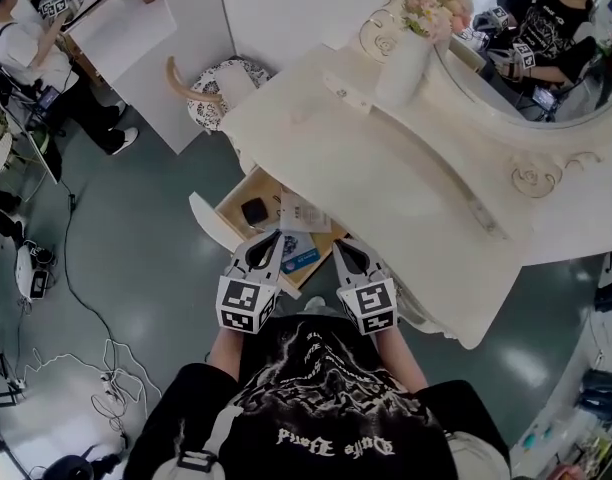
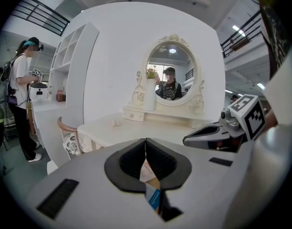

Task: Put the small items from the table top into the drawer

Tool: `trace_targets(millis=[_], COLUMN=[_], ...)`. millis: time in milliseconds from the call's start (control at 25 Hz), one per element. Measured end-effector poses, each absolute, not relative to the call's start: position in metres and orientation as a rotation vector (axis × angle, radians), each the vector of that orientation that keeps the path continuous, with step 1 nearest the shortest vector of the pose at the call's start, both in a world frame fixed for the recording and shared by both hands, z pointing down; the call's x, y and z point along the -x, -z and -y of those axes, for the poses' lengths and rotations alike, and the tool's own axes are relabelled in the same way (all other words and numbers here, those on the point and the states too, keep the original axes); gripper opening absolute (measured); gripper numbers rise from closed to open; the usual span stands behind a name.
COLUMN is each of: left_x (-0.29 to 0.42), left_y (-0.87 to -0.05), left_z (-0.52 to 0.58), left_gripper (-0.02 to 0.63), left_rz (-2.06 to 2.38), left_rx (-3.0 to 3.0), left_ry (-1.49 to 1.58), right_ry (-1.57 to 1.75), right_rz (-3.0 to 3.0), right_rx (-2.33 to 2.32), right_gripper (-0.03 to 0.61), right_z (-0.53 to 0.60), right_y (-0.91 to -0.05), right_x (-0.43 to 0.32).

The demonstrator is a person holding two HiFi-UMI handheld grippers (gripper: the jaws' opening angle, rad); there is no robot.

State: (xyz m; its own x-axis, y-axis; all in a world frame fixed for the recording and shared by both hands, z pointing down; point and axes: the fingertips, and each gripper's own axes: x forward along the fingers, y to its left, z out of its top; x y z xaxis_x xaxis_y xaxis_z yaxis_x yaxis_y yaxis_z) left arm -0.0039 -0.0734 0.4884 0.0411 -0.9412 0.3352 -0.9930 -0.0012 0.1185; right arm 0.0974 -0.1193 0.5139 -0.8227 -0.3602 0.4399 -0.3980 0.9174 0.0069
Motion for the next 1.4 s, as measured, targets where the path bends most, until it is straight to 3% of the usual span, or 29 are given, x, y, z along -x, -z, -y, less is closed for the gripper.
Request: trace_targets(millis=[1400], left_x=[0.178], left_y=[-0.501], left_z=[0.136], left_gripper=[0.015], left_rz=[1.681], left_rx=[-2.199], left_ry=[-0.300], right_ry=[-0.203], right_rz=[2.497], right_rx=[-1.009], right_gripper=[0.012], right_z=[0.200], right_y=[-0.498], right_x=[0.054])
